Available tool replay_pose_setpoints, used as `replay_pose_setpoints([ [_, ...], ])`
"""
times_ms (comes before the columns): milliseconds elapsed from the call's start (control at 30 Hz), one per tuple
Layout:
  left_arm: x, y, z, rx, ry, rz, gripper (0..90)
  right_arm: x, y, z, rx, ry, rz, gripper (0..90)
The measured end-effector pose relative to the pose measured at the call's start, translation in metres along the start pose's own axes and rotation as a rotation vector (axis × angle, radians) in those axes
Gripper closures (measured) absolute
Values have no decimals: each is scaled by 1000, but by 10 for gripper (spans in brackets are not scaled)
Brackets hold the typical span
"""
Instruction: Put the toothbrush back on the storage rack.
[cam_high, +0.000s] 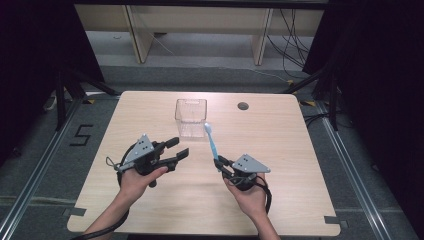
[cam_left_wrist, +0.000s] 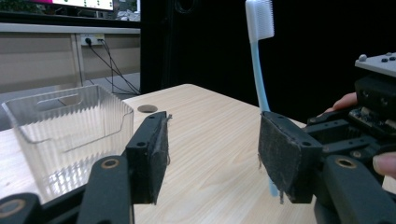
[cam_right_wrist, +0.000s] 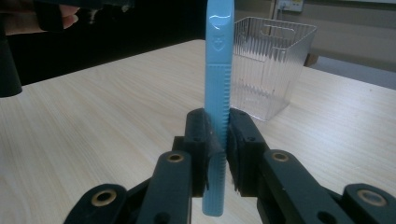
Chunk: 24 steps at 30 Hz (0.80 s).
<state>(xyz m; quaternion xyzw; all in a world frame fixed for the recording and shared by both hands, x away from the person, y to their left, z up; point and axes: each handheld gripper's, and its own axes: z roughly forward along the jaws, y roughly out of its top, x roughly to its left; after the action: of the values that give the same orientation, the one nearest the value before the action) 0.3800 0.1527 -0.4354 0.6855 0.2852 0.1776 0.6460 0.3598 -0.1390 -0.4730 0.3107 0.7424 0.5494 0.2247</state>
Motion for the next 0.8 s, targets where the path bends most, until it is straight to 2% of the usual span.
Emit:
replay_pose_setpoints([
  [67,-1,3,5,-5,-16,-4,457,1,1,1,-6,1,-3,792],
  [167,-4,6,10,-8,-33,-14,476,2,2,2,-1,14,21,793],
  [200,-5,7,12,-6,-41,-9,481,2,2,2,-14,8,5,793],
  [300,-8,9,19,-5,-61,-17,494,4,3,2,7,3,21,793],
  [333,-8,9,20,-5,-66,-19,501,4,3,5,-23,13,2,792],
  [433,-11,10,26,-3,-83,-32,522,6,4,7,-20,15,3,793],
  [467,-11,10,27,-3,-87,-34,530,8,5,6,-1,11,16,793],
  [500,-12,10,29,-4,-92,-40,535,6,6,7,-10,0,-14,792],
  [533,-12,10,30,-6,-94,-44,542,7,6,9,-27,5,-8,793],
  [600,-13,11,32,-5,-99,-48,557,9,6,10,-13,20,19,793],
  [667,-13,11,35,-7,-108,-54,586,8,8,10,-21,-10,-18,793],
  [700,-13,11,36,-8,-109,-59,595,11,8,11,-6,4,22,793],
  [733,-13,10,36,-8,-112,-63,605,10,8,12,-21,3,9,793],
  [800,-13,10,39,-8,-117,-73,627,12,8,13,-29,6,22,793],
])
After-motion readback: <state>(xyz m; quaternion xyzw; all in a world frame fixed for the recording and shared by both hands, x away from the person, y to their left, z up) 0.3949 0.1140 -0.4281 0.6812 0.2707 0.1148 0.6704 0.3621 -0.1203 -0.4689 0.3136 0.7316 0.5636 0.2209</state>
